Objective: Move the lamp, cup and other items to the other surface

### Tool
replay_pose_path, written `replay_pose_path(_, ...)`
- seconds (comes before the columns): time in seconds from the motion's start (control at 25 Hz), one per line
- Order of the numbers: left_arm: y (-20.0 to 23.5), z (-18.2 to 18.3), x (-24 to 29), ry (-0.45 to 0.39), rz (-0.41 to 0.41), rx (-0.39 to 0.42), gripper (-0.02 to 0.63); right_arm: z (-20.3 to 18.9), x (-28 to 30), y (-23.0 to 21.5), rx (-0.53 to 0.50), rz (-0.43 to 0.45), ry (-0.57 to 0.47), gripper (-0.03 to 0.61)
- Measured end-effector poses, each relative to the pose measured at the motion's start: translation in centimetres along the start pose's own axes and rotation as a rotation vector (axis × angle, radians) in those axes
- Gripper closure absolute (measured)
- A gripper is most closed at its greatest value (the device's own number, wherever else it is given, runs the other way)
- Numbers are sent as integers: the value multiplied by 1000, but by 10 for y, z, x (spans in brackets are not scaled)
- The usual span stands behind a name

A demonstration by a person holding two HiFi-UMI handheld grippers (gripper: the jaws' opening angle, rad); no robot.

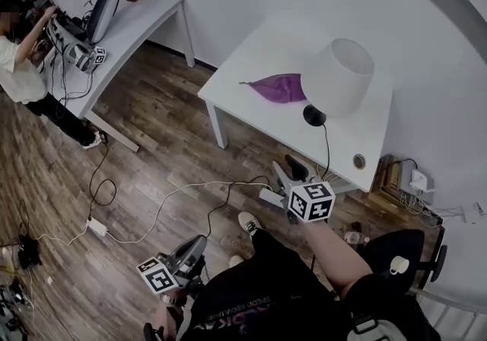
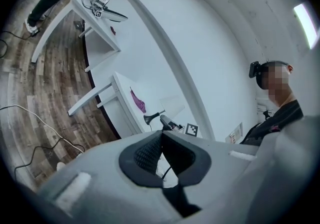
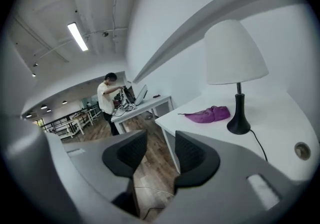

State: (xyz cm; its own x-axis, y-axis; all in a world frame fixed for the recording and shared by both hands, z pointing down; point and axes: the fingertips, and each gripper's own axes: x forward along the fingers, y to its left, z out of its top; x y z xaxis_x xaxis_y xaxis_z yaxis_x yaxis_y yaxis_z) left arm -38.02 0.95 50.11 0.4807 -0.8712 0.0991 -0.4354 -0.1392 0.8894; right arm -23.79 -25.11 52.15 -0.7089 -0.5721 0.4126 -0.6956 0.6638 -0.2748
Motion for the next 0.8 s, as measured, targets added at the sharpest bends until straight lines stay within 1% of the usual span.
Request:
replay_pose_path(0.04, 2, 7, 3, -13, 8, -1, 621, 3, 13, -11, -8, -25, 6, 395)
replay_pose_path(0.08, 5, 13, 6, -25, 16, -2, 620, 5, 27, -22, -12, -46, 14, 372)
replay_pose_path(0.12, 7, 19, 10, -37, 25, -2, 620, 7, 41, -33, -13, -64, 24, 367)
replay_pose_path(0.28, 14, 34, 19, -69, 61, -2, 620, 12, 95, -83, -17, -152, 64, 367)
replay_pose_path(0.4, 19, 44, 17, -98, 99, -11, 621, 13, 130, -114, -62, -221, 107, 359)
replay_pose_path(0.44, 21, 47, 16, -109, 112, -15, 621, 13, 141, -123, -79, -244, 121, 356)
replay_pose_path(0.52, 25, 52, 14, -130, 135, -21, 621, 12, 161, -141, -105, -293, 147, 327)
replay_pose_path(0.64, 29, 57, 13, -156, 162, -31, 620, 14, 186, -166, -108, -363, 177, 301)
replay_pose_path(0.8, 34, 60, 10, -193, 192, -51, 620, 16, 218, -189, -112, -409, 211, 279)
